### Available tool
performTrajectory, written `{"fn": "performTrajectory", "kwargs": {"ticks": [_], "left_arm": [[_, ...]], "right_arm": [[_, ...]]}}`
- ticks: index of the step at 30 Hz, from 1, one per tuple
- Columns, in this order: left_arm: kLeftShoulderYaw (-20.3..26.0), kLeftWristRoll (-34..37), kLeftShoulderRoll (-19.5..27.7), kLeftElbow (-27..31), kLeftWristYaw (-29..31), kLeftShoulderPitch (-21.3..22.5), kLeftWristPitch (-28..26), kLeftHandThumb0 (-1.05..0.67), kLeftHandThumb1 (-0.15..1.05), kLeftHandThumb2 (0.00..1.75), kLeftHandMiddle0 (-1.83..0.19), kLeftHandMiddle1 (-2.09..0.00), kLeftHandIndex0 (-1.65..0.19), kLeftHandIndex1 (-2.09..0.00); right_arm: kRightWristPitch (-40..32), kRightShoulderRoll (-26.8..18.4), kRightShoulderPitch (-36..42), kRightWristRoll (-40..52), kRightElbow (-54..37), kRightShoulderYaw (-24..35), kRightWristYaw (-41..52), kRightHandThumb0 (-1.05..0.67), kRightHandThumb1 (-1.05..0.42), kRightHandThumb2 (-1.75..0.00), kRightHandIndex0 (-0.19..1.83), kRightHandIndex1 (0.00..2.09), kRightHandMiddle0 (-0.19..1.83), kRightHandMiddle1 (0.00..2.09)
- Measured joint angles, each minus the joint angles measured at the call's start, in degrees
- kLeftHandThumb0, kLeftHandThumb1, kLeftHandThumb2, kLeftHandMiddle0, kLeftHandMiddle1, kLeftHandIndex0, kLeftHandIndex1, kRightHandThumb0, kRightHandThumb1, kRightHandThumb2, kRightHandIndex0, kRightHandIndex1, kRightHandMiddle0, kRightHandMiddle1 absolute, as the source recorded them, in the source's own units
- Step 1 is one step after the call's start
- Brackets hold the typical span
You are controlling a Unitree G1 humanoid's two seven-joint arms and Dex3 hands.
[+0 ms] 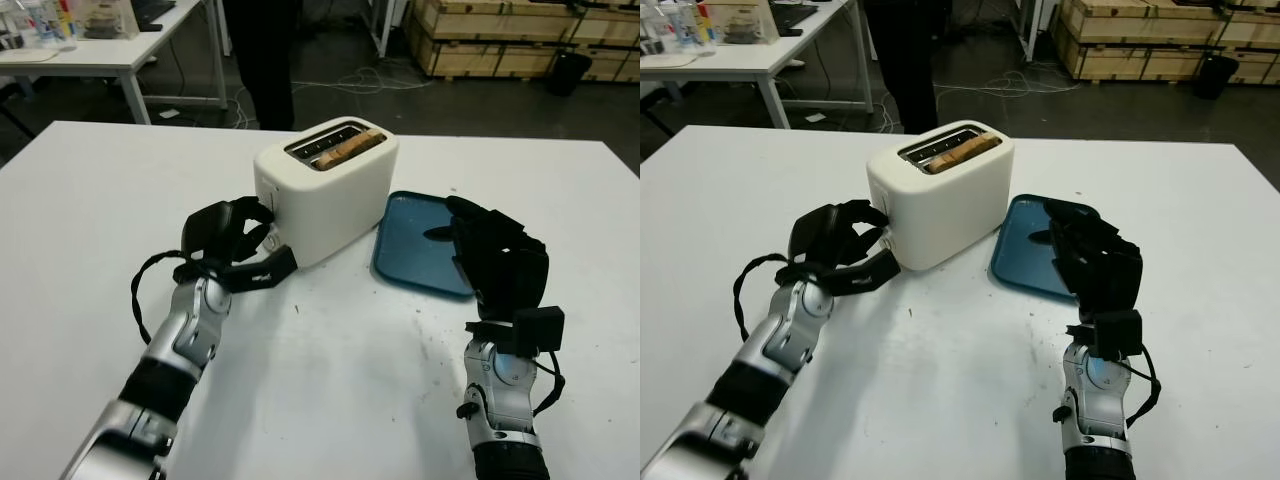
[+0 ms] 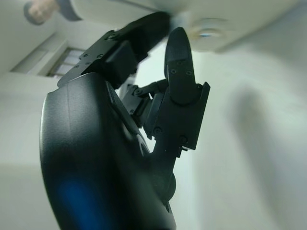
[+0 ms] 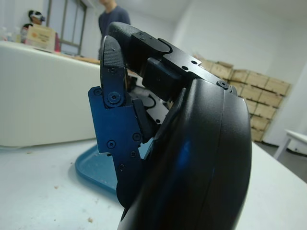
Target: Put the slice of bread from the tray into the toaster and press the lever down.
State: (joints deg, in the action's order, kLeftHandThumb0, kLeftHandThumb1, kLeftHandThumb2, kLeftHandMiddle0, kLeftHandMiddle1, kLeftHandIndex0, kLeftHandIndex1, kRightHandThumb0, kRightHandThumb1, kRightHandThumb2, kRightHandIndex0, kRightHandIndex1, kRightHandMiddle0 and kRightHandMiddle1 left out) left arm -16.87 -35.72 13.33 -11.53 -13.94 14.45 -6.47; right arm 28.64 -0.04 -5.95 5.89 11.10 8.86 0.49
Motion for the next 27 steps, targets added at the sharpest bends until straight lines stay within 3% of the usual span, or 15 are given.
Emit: {"fn": "performTrajectory", "kwargs": {"ticks": [1,2,4,7,12,17,19,27], "left_arm": [[-0.1,1.4,-0.3,1.3,-1.0,-2.9,2.4,-0.33,0.81,0.63,-0.79,-1.26,-0.91,-0.49],[-0.1,2.5,-1.1,2.2,-2.3,-5.1,4.1,-0.35,0.85,0.56,-0.76,-1.47,-0.88,-0.50],[1.1,5.0,-2.6,4.0,-5.7,-7.7,8.5,-0.36,0.90,0.42,-0.78,-1.69,-0.84,-0.50],[4.3,6.4,-3.5,6.9,-11.4,-7.6,16.0,-0.34,0.92,0.30,-0.82,-1.74,-0.85,-0.56],[6.5,5.5,-4.6,8.4,-17.0,-4.6,23.7,-0.38,0.92,0.29,-0.87,-1.75,-0.82,-0.72],[8.0,4.6,-4.5,8.3,-18.8,-4.4,26.2,-0.42,0.92,0.30,-0.84,-1.75,-0.79,-0.82],[8.4,5.1,-4.9,8.3,-18.7,-4.4,27.2,-0.46,0.92,0.32,-0.71,-1.75,-0.70,-0.96],[12.2,13.5,-7.5,13.0,-12.3,-5.7,26.0,-0.52,0.92,0.32,-0.52,-1.66,-0.50,-1.13]], "right_arm": [[0.0,0.0,-0.1,0.0,0.0,-0.2,0.2,-0.49,-0.92,-0.23,0.91,0.97,1.21,0.03],[0.0,0.0,-0.2,0.1,0.1,-0.4,0.4,-0.49,-0.92,-0.23,0.91,0.98,1.21,0.03],[0.0,0.0,-0.3,0.2,0.1,-0.4,0.9,-0.50,-0.92,-0.23,0.91,0.99,1.21,0.04],[0.0,0.0,-0.6,0.6,0.5,-0.4,1.7,-0.52,-0.92,-0.22,0.91,1.01,1.21,0.04],[0.1,0.0,-0.8,0.8,1.6,-0.5,2.9,-0.51,-0.92,-0.23,0.90,1.03,1.20,0.03],[0.3,0.0,-1.1,1.7,2.5,-0.4,3.6,-0.51,-0.92,-0.22,0.90,1.04,1.21,0.04],[0.3,0.0,-1.5,1.7,2.6,-0.4,3.5,-0.52,-0.92,-0.23,0.89,1.03,1.20,0.03],[0.2,0.0,-3.7,1.6,5.3,0.3,2.2,-0.48,-0.92,-0.24,0.85,0.97,1.15,0.01]]}}
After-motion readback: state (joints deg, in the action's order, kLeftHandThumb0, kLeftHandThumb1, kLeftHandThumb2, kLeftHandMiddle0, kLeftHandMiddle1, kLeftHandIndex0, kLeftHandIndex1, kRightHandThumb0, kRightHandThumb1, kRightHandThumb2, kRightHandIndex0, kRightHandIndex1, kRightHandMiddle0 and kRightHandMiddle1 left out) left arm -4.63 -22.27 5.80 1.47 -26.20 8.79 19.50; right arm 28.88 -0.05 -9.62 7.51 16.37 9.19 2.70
